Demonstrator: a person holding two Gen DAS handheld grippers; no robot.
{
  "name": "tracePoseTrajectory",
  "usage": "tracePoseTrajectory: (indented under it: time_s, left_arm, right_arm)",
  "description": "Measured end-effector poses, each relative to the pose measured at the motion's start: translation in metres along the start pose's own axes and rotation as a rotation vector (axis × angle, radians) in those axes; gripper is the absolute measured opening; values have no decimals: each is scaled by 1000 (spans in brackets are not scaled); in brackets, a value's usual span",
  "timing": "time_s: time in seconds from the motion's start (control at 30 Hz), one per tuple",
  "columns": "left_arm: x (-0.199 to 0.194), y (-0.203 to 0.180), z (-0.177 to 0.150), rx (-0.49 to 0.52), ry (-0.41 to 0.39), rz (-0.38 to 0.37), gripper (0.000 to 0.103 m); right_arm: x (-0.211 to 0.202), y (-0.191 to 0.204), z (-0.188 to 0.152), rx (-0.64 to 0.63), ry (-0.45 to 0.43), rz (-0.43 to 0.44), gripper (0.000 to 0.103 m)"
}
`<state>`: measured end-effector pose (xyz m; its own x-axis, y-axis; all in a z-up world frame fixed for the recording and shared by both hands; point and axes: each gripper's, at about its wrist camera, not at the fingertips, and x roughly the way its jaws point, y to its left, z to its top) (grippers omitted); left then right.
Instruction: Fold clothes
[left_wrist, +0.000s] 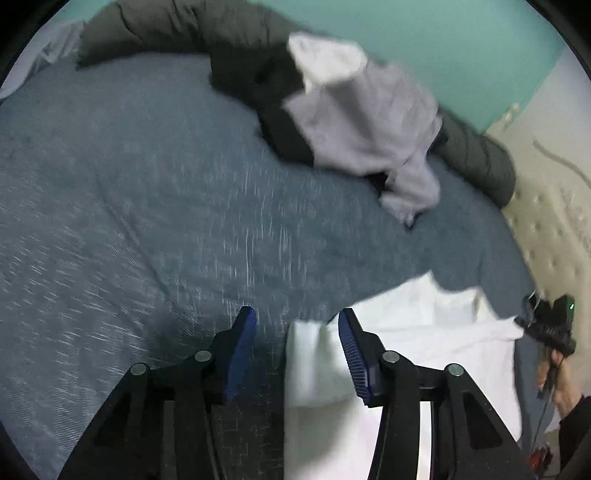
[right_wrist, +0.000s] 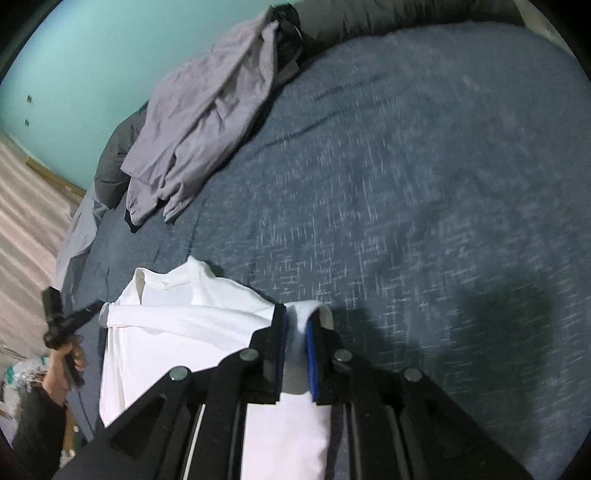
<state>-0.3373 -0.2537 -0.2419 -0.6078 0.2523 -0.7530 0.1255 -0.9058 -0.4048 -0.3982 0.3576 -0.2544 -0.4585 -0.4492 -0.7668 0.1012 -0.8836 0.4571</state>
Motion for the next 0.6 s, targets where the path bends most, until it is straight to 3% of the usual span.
tracePoseTrajectory:
  time_s: [0.07,0.1,0.13,0.17,0.3,0.4,0.6]
  left_arm:
    - [-18,-5,-2,11,-25,-17,50]
    - [-24,-10,-7,34,-25,-21,50]
    - [-29,-16,-13,56,-25,-26,50]
    - [-35,-21,-18,79,-25,-30,50]
    - [-22,-45,-45,186,75,-13,50]
    - [-4,-42,-58,150,133,-21,50]
    - [23,-37,-62,176,196,9,50]
  right_arm:
    - [-15,4,0,-19,-38,-15,14]
    - [-23,6,0,-26,-61,-23,29]
    - [-32,8,0,-33,-83,-31,54]
    - [-39,9,0,-32,-99,-27,60]
    - [-42,28,-9,-102,-76,-6,60]
    - [-25,48,-21,-194,3,18,60]
    - [27,64,-43,-343,155,-98,58]
